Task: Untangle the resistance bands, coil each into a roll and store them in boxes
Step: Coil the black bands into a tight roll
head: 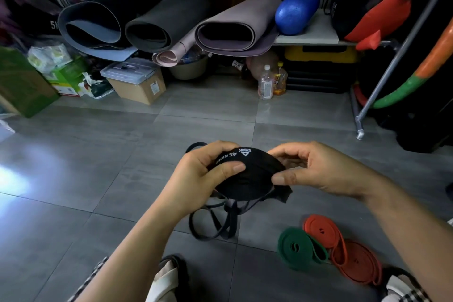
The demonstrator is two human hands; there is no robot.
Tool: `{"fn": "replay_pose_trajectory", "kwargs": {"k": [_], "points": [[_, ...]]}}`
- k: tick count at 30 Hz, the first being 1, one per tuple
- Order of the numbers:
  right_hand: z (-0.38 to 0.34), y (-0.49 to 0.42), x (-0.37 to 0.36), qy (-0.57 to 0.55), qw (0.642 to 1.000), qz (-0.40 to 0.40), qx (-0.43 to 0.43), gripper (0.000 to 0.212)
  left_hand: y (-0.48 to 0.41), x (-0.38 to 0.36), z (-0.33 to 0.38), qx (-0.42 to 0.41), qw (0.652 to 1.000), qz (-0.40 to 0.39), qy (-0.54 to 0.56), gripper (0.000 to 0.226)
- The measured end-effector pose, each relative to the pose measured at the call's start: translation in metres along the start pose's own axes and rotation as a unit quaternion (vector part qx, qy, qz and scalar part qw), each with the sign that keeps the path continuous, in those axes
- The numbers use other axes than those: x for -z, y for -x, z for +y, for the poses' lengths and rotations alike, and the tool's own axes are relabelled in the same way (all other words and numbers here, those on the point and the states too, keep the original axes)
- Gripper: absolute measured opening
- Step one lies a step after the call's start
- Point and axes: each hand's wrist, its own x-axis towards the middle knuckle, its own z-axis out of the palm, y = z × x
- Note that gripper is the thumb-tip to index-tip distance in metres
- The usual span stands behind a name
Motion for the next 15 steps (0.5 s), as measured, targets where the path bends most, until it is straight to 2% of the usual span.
{"fn": "replay_pose_trajectory", "kwargs": {"k": [4,9,12,13,15], "points": [[-0.005,-0.002,0.001,0.126,0.986,0.099,0.038,0.025,0.003,0.003,0.002,-0.006,0.997,0.013,-0.082,0.017],[-0.001,-0.004,-0.019,0.237,0.962,0.111,0.08,0.024,0.003,0.001,0.003,-0.015,0.992,0.078,-0.098,0.015],[-0.001,-0.006,-0.022,0.314,0.932,0.152,0.1,0.024,0.003,0.003,0.003,-0.019,0.992,0.072,-0.104,0.015],[-0.002,-0.007,-0.021,0.303,0.933,0.163,0.103,0.025,0.003,0.004,0.003,-0.019,0.993,0.07,-0.094,0.015],[-0.001,-0.007,-0.019,0.156,0.98,0.109,0.063,0.034,0.003,0.006,0.007,-0.032,0.996,0.065,-0.053,0.014]]}}
